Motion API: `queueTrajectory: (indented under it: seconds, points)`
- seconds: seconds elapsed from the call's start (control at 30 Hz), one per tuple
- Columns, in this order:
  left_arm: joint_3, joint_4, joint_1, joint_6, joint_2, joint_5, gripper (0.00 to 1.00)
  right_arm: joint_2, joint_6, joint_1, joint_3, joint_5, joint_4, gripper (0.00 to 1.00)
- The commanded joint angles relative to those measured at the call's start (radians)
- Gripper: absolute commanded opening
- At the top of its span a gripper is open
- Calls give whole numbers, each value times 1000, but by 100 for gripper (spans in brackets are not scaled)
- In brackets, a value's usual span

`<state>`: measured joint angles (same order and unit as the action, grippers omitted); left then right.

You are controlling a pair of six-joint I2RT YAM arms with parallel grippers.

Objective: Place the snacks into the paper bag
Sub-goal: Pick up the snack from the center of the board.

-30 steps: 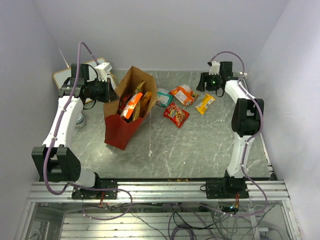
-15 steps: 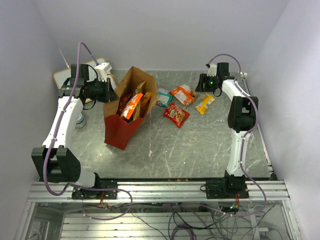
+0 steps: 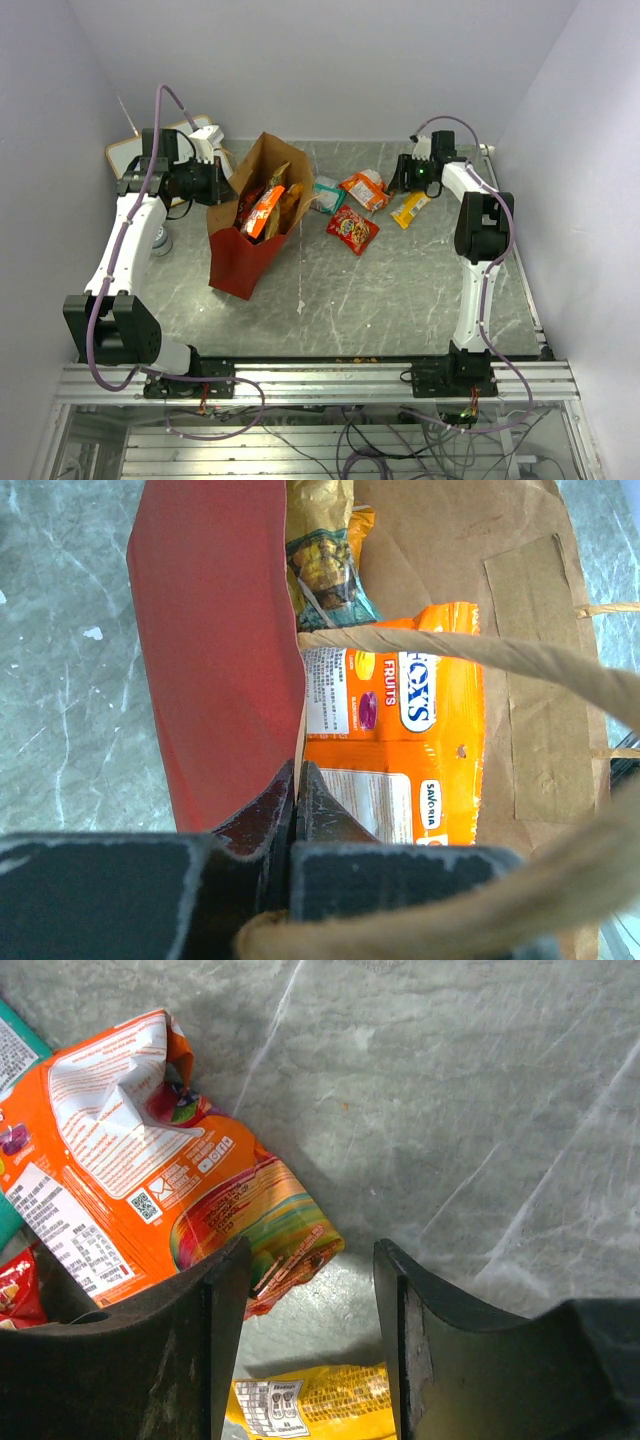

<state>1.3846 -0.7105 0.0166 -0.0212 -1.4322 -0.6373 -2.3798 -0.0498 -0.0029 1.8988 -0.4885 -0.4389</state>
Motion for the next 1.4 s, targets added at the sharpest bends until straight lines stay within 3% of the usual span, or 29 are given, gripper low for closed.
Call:
queueTrajectory:
  seconds: [0.0,0.33,0.57,0.87,1.13,1.37]
  points:
    - [-7,49,-1,4,37,-30,7,-39,-38,-1,-18,-32,3,51]
    - [-9,49,-1,1,36,-27,7,-65,-128,-10,-20,-100,52,33]
    - [-5,45,-1,0,29,-28,7,-41,-198,-52,0,-193,101,1]
    - [-2,45,-1,0,20,-30,7,157,-234,-86,-82,-307,214,0]
    - [-3,46,-1,1,17,-29,7,418,-267,-85,-285,-352,339,0]
    - [2,45,-1,6,12,-34,7,571,-231,-85,-327,-363,322,0]
